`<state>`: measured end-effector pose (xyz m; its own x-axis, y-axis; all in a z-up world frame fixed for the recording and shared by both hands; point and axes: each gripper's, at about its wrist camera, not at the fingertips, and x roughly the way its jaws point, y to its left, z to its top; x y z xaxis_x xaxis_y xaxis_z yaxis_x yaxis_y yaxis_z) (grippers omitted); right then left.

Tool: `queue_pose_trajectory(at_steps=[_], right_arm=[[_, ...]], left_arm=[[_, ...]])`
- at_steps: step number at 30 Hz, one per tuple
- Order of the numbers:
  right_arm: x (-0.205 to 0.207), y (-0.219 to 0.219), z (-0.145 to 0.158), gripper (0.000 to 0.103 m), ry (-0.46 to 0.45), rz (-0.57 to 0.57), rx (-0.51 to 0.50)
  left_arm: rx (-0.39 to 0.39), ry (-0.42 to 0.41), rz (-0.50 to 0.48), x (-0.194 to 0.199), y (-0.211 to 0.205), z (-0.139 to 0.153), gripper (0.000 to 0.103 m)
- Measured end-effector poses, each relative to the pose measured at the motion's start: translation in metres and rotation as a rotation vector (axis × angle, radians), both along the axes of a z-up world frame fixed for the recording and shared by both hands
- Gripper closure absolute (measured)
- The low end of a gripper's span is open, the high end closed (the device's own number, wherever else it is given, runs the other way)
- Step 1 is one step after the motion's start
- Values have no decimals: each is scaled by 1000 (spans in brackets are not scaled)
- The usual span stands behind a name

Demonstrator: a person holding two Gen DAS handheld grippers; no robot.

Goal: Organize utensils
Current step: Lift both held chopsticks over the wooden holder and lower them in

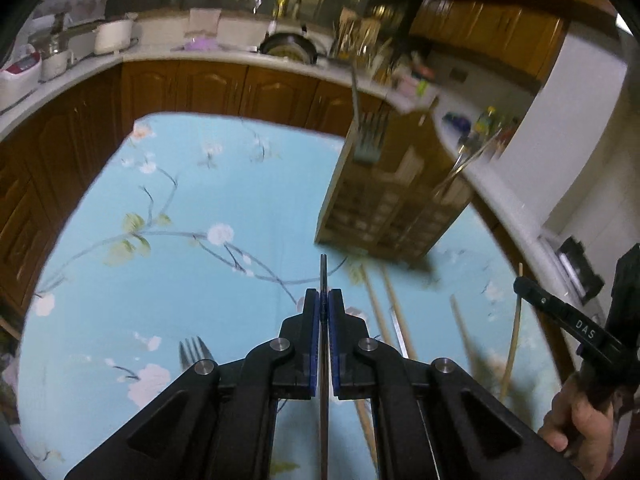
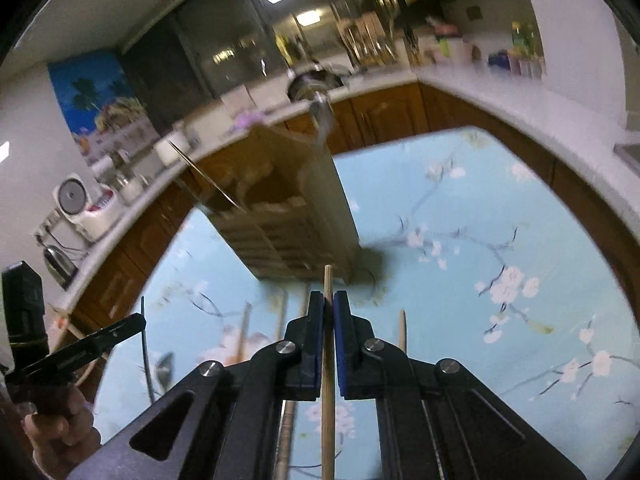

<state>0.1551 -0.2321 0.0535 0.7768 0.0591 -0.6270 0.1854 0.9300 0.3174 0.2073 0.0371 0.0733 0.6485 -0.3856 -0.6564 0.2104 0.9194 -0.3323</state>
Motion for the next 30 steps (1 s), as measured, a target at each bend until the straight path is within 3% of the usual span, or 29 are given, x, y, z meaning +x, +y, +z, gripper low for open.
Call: queue_pose_trajectory(at_steps=[8, 14, 30], right_arm=[[-21, 7, 50, 98, -121, 3, -15], [-31, 9, 68, 98, -169, 6, -29], [-29, 0, 80, 98, -223, -9, -26]], left_arm=[[-51, -108, -5, -48, 28, 45, 101], [-67, -147, -6, -67, 36, 58, 101], [-70, -178, -9, -54, 25, 69, 101]])
